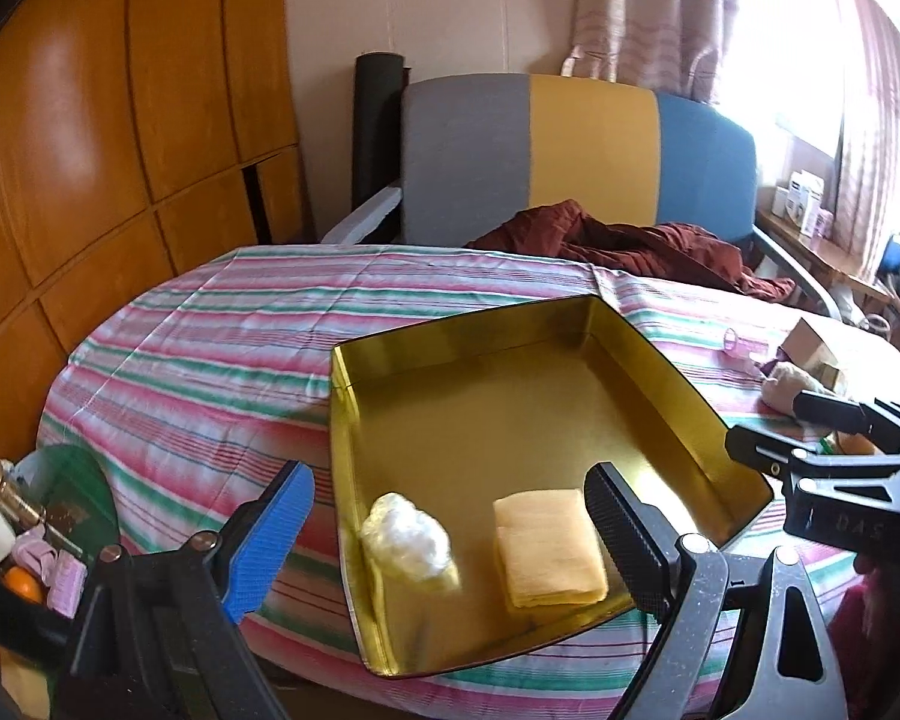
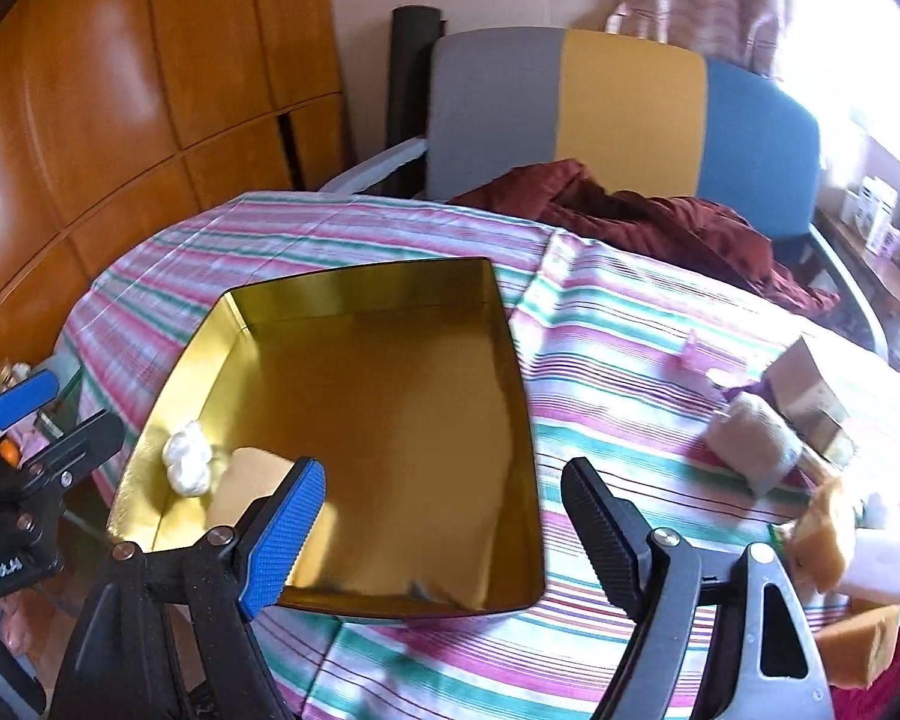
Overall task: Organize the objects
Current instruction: 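Move the right tool to the pile and grasp the white foam block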
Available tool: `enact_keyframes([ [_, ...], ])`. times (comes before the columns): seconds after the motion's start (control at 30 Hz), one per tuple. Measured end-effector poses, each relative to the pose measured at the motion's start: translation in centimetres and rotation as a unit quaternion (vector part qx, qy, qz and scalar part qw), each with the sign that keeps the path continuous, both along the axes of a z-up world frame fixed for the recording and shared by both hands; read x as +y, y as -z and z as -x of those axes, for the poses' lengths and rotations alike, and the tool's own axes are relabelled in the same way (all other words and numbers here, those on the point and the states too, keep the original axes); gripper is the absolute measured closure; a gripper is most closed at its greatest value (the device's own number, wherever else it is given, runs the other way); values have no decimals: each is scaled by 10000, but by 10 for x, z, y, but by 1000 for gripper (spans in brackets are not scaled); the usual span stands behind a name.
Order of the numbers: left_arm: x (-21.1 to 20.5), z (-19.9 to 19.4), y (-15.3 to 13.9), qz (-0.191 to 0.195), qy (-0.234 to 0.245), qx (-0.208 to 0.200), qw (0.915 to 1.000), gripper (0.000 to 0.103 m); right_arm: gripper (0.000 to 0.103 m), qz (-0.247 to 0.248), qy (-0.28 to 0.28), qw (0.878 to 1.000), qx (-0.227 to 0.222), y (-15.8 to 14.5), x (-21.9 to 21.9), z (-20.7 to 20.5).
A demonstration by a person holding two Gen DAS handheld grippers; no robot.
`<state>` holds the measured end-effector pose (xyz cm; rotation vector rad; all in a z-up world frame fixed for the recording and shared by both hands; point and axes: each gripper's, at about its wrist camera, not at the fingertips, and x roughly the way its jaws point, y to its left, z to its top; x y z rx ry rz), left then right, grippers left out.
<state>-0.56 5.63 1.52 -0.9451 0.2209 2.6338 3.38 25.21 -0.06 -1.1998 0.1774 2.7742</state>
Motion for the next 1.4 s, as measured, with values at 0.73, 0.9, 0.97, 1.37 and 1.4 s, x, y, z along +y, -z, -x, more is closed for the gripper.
enact_keyframes([
  [0.73,82,-11,12,88,1141,-318,9929,11,20,141,1661,9850,-443,29,124,-59],
  [0.9,101,-13,13,126,1350,-362,9901,11,20,221,2057,9772,-484,30,153,-76],
  [0.97,109,-14,14,146,1451,-391,9885,11,20,258,2205,9740,-457,28,165,-83],
  [1.37,144,-22,20,188,1919,-527,9798,11,20,128,3417,9397,-13,-14,257,-152],
  [1.4,147,-22,21,190,1950,-539,9791,11,20,239,3582,9333,18,-16,267,-160],
])
